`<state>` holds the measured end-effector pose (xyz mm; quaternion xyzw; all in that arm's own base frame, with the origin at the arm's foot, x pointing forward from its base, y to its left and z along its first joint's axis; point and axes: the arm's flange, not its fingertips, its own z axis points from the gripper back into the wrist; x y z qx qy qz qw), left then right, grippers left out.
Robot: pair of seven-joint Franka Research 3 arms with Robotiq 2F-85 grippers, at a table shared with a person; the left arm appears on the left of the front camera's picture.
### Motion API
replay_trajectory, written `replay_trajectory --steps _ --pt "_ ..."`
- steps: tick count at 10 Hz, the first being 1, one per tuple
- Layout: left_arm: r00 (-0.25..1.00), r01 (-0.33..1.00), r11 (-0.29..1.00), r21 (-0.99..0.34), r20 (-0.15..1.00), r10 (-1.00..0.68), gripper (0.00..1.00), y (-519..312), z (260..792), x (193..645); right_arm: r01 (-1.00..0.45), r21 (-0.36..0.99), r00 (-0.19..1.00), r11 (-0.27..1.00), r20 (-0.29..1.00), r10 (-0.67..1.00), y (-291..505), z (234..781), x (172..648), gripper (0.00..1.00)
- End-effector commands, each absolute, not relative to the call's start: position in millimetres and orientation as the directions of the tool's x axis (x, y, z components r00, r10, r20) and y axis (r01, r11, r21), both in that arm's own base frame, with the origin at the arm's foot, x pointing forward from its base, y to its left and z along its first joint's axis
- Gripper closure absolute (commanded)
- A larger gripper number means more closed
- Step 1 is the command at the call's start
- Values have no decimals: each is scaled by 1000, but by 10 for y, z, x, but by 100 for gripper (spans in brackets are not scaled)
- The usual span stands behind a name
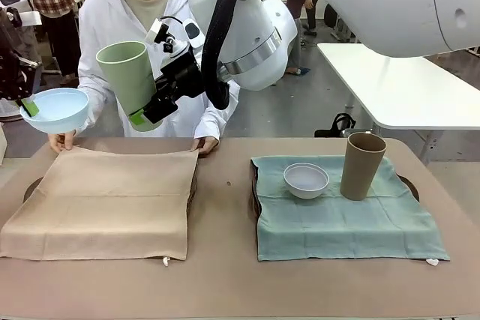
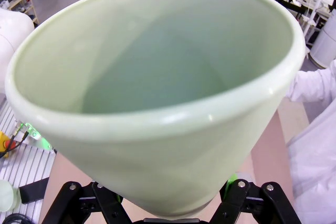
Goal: Set up a tray with a mat and arrange the tableware.
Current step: Place the Picnic Bowl and Reusable plastic cup back onto the Handle tray in front of the human's position.
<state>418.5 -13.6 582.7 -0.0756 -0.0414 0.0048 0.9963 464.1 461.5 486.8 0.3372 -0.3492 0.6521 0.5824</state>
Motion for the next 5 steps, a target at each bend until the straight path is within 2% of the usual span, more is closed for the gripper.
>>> replay_trajectory --steps 1,5 --pt "996 7 988 -151 86 6 100 -139 5850 4178 -995 -69 -99 -77 843 529 4599 4885 4621 78" --pt "996 7 988 -151 86 6 100 -139 5850 4178 -995 -69 -99 -77 843 529 4599 4885 4621 78"
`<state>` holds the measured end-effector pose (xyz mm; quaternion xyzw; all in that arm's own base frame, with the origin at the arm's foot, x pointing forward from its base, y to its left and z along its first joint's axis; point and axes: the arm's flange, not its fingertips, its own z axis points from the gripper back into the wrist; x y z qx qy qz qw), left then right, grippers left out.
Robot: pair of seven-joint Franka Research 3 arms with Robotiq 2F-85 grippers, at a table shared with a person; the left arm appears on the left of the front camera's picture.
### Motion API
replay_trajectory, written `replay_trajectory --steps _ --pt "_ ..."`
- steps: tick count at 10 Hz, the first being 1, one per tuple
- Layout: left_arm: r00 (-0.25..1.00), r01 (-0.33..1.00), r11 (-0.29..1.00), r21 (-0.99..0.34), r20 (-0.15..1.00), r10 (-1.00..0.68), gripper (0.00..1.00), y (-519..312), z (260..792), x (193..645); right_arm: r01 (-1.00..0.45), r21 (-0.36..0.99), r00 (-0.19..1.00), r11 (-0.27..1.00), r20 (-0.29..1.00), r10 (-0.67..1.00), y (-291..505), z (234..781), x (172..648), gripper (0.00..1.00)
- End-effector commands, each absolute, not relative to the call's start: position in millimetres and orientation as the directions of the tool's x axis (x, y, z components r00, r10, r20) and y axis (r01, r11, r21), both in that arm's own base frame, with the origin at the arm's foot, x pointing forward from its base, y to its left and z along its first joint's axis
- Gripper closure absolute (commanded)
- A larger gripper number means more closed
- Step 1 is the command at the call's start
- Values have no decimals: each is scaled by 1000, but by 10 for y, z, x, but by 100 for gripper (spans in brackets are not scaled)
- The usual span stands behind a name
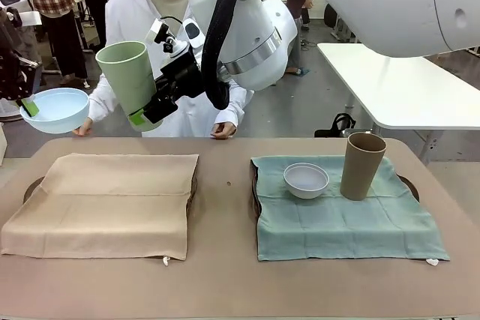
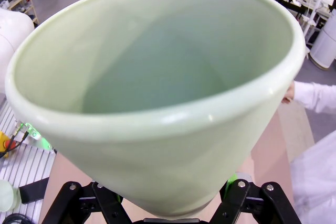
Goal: Set up a tray with a mat and arrange the tableware.
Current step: Place the Picnic Bowl and Reusable plastic cup back onto the Handle tray in front of the human's position.
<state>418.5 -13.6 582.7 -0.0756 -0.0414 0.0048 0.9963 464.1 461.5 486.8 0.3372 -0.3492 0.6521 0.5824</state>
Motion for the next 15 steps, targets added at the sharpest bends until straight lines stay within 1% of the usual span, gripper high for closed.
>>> replay_trajectory --steps 1,2,3,5,7,8,10,13,14,15 --pt "996 7 988 -151 86 6 100 -139 5850 4178 -995 -69 -99 -77 843 529 4599 4885 4621 78" --pt "996 7 988 -151 86 6 100 -139 5850 4178 -995 -63 -94 -78 846 524 4615 4868 4641 20" --pt "997 -3 989 -151 82 16 96 -136 5827 4185 -992 -50 -100 -114 861 498 4534 4801 4667 20" --pt "998 31 983 -179 66 -20 96 -16 5578 4299 -993 5 -44 -119 915 400 4476 4565 4782 20" --pt "998 45 982 -183 44 -38 96 57 5181 4375 -990 75 31 -115 938 346 4425 4181 4924 20" --pt "998 48 979 -197 41 -41 96 107 5032 4469 -991 80 41 -106 942 332 4438 4004 5021 20" --pt "999 32 977 -211 39 -25 96 121 4804 4548 -994 76 39 -84 925 378 4494 3663 5103 20" --pt "1000 -16 976 -215 7 18 96 163 4478 4760 -990 109 67 -88 918 391 4540 3375 5153 20" --pt "1000 -22 976 -216 -13 20 96 163 4438 4771 -990 116 72 -84 912 404 4531 3366 5143 20" --pt "1000 -6 982 -190 1 7 96 146 4532 4681 -987 127 78 -97 913 401 4498 3361 5122 20"
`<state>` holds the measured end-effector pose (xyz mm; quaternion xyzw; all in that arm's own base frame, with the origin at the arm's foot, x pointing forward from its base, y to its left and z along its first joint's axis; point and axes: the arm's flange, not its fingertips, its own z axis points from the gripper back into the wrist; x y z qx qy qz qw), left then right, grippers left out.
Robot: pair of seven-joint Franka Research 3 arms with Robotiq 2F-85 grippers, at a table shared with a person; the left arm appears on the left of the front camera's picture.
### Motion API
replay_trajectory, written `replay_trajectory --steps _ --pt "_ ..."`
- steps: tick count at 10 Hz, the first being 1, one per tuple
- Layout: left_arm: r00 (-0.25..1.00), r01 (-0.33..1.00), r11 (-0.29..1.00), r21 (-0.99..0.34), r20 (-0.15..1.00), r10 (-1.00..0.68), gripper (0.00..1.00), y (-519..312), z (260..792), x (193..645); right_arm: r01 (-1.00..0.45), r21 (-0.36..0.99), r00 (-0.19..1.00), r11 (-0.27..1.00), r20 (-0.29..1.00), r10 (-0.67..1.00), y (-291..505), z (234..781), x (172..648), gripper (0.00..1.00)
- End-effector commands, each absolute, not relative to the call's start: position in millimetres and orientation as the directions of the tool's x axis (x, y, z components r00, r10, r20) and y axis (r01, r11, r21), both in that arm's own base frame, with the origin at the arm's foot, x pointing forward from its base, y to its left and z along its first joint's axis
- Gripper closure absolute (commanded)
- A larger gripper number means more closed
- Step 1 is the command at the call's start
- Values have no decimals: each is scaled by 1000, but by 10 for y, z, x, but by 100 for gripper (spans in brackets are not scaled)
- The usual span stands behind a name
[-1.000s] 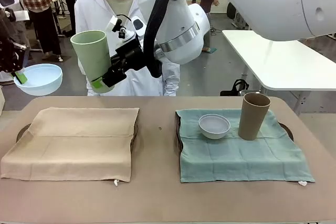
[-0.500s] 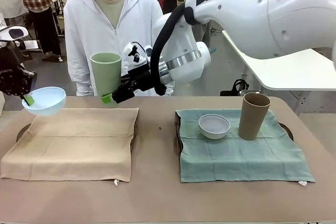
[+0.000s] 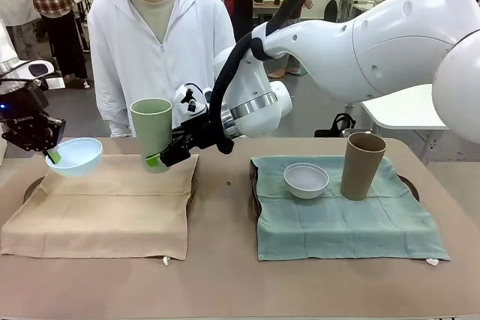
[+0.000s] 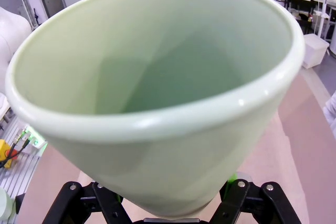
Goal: Set up a tray with a mat and arrange the tableware.
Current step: Place the Picnic Bowl and Reusable plastic cup back onto the Handle tray in front of the human's position.
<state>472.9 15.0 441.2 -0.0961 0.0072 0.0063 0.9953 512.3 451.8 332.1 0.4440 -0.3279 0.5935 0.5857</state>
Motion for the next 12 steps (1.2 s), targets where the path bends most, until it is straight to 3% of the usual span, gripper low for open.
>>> replay_trajectory --steps 1,12 --pt "1000 -6 982 -190 1 7 96 146 4532 4681 -987 127 78 -97 913 401 4498 3361 5122 20" --pt "1000 -15 980 -198 -18 12 96 41 3752 5084 -978 172 108 -116 899 424 4687 2600 5509 20"
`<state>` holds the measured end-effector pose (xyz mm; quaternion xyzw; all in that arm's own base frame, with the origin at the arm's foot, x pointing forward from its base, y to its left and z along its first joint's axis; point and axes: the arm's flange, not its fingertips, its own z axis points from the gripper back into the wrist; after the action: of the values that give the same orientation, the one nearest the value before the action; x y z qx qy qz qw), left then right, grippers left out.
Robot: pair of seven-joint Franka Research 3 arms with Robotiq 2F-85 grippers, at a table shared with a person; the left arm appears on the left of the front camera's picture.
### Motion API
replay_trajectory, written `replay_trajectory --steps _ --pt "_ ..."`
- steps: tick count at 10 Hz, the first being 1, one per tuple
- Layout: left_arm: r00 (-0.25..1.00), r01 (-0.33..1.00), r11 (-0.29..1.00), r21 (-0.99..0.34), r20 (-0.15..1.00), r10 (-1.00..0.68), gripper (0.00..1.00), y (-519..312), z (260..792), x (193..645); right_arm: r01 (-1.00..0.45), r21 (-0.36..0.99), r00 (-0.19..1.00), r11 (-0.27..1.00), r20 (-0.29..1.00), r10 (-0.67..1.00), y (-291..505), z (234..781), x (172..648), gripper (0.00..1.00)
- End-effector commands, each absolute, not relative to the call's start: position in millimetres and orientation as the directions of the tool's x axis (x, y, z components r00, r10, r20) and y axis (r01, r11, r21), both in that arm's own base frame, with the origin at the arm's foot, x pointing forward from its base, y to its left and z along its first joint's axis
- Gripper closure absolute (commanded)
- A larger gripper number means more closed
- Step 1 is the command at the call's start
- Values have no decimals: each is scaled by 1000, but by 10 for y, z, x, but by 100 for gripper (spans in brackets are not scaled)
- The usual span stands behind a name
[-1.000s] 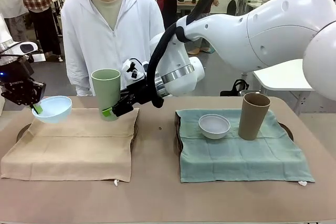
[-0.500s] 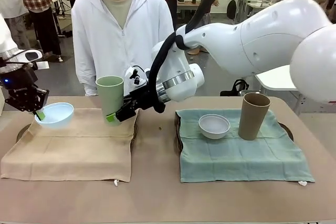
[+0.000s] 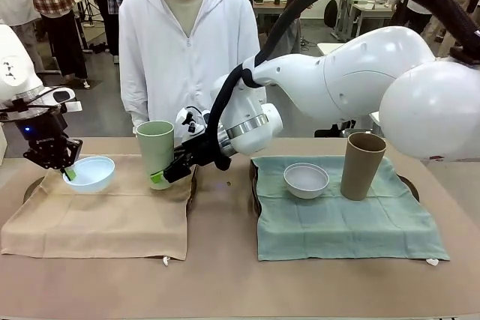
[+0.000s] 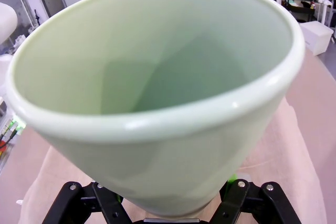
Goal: Set up a tray with a mat and arrange the tableware.
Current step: Place the Picnic Bowl and Reusable plastic cup back onto the Handle tray in front of the human's position.
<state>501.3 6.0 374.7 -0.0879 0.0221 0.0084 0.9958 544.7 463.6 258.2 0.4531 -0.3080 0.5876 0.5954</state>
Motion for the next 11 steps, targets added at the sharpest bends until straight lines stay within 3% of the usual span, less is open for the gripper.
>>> replay_trajectory --steps 1,5,11 --pt "1000 -13 977 -211 -2 13 96 34 3730 5114 -977 178 111 -120 897 428 4700 2574 5513 20" --pt "999 -18 977 -214 28 25 96 10 3602 5227 -975 186 115 -123 892 438 4719 2535 5507 20" --pt "999 -31 979 -200 -15 29 96 -28 3446 5304 -976 174 99 -128 888 448 4728 2515 5513 20"
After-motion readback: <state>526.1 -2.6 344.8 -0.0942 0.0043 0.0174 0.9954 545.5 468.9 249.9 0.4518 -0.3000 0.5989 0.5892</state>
